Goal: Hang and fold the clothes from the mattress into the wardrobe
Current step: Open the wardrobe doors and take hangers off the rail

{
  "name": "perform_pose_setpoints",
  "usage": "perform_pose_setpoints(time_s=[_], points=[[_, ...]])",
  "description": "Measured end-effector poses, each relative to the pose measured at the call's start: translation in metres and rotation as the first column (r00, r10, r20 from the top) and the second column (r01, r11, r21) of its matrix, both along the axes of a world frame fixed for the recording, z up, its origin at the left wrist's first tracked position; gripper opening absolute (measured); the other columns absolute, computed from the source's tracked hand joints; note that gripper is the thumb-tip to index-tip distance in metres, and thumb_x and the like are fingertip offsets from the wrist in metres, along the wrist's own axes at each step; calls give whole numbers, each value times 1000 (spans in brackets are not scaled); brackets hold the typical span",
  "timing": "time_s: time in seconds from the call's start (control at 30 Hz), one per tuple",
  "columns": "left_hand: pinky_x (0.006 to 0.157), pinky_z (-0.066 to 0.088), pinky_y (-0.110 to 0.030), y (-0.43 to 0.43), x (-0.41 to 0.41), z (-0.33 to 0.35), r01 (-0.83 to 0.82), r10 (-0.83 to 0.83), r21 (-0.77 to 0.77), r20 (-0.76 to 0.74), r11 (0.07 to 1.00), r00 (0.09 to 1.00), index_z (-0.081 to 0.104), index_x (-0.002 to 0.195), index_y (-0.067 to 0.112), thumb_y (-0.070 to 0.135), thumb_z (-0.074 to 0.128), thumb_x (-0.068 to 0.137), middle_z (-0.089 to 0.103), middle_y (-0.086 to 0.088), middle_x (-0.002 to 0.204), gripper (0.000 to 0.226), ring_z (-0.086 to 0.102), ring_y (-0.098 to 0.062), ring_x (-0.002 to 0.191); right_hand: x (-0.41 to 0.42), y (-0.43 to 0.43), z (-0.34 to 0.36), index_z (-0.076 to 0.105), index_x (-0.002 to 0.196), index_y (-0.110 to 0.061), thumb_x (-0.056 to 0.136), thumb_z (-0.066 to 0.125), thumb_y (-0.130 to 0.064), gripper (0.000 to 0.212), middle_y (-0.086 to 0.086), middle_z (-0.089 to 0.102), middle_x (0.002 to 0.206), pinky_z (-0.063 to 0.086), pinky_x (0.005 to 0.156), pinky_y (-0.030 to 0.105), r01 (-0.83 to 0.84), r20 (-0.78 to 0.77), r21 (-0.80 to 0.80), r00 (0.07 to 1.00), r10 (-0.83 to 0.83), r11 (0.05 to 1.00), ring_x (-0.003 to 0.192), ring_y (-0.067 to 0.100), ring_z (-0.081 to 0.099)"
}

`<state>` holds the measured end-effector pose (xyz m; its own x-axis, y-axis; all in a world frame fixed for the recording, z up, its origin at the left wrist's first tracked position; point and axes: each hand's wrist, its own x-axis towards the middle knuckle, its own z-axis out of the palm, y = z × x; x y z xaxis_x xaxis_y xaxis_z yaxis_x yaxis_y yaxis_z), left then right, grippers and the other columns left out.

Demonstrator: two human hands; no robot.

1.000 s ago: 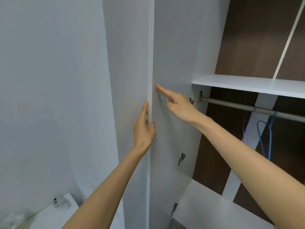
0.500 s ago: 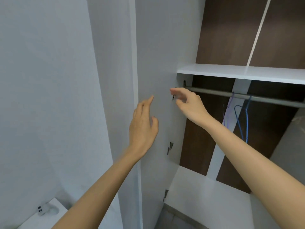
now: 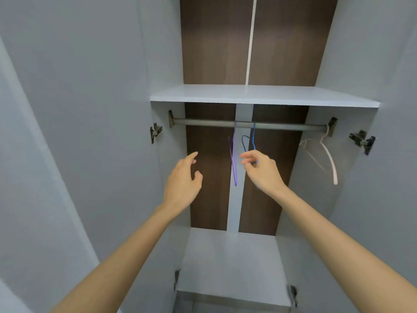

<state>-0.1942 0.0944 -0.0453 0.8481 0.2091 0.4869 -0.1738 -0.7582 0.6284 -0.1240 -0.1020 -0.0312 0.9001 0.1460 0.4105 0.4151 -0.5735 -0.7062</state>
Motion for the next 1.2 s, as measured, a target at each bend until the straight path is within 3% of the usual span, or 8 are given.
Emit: perform_pose_setpoints(time_s=[0.23, 0.57, 0.73, 0.8, 0.9, 1.0, 1.1, 1.2], points=[[92, 38, -23, -20, 117, -21, 43, -45, -24, -101, 999, 994, 38, 142, 24, 15, 47, 95, 53, 4, 132, 49, 50, -13, 118, 104, -13, -37, 58, 119, -15, 96, 51, -14, 24, -1, 61, 116, 44, 81, 16, 31, -116, -2, 993, -31, 1000, 99, 9, 57], [96, 45, -29, -14, 278, -44, 54, -79, -99, -277, 994, 958, 36, 144, 22, 11, 52, 95, 52, -2, 133, 53, 54, -18, 116, 276, 25, -61, 35, 140, -11, 96, 53, -15, 48, 10, 50, 134, 38, 76, 22, 22, -375, -23, 927, -29, 1000, 111, 23, 55], [89, 41, -18, 1, 321, -48, 119, -120, -27, -372, 993, 920, 34, 145, 22, 14, 51, 96, 50, -2, 136, 53, 53, -17, 118, 342, 49, -74, 24, 144, -16, 94, 52, -4, 59, 11, 52, 112, 51, 73, 32, 34, -478, 82, 878, 9, 996, 94, 25, 59], [88, 40, -16, 6, 331, -49, 137, -129, -7, -390, 990, 912, 33, 145, 23, 15, 51, 96, 50, -1, 136, 53, 52, -16, 118, 355, 56, -77, 27, 140, -18, 95, 48, 0, 53, 8, 49, 104, 55, 67, 27, 63, -508, 153, 861, 24, 986, 85, 24, 59], [90, 42, -19, 11, 345, -50, 161, -138, 24, -408, 987, 902, 32, 145, 25, 16, 52, 96, 50, -1, 136, 54, 54, -13, 114, 364, 56, -82, 39, 135, -10, 100, 39, -6, 35, 12, 55, 104, 38, 51, 15, 112, -398, 97, 915, -64, 989, 88, 27, 56], [93, 42, -21, 11, 355, -49, 199, -166, 35, -427, 979, 889, 31, 146, 26, 17, 53, 95, 49, -1, 137, 56, 54, -14, 114, 364, 42, -80, 51, 132, -9, 102, 37, -10, 33, 13, 61, 116, 32, 63, 14, 112, -325, 63, 942, -86, 992, 103, 29, 57], [101, 41, -27, 10, 355, -46, 225, -173, 64, -449, 972, 877, 25, 148, 29, 21, 54, 95, 42, -2, 144, 61, 48, -17, 125, 359, 30, -72, 62, 119, -14, 101, 40, -13, 28, -3, 60, 83, 37, 58, 20, 63, -345, 86, 938, -29, 994, 69, 11, 50], [88, 41, -20, 2, 349, -42, 219, -164, 87, -419, 972, 893, 20, 150, 28, 21, 54, 95, 33, -2, 149, 64, 53, -9, 106, 348, 17, -56, 63, 86, -24, 100, 42, -16, 26, -5, 47, 66, 34, 50, 22, 32, -348, 85, 938, -1, 996, 56, 9, 41]])
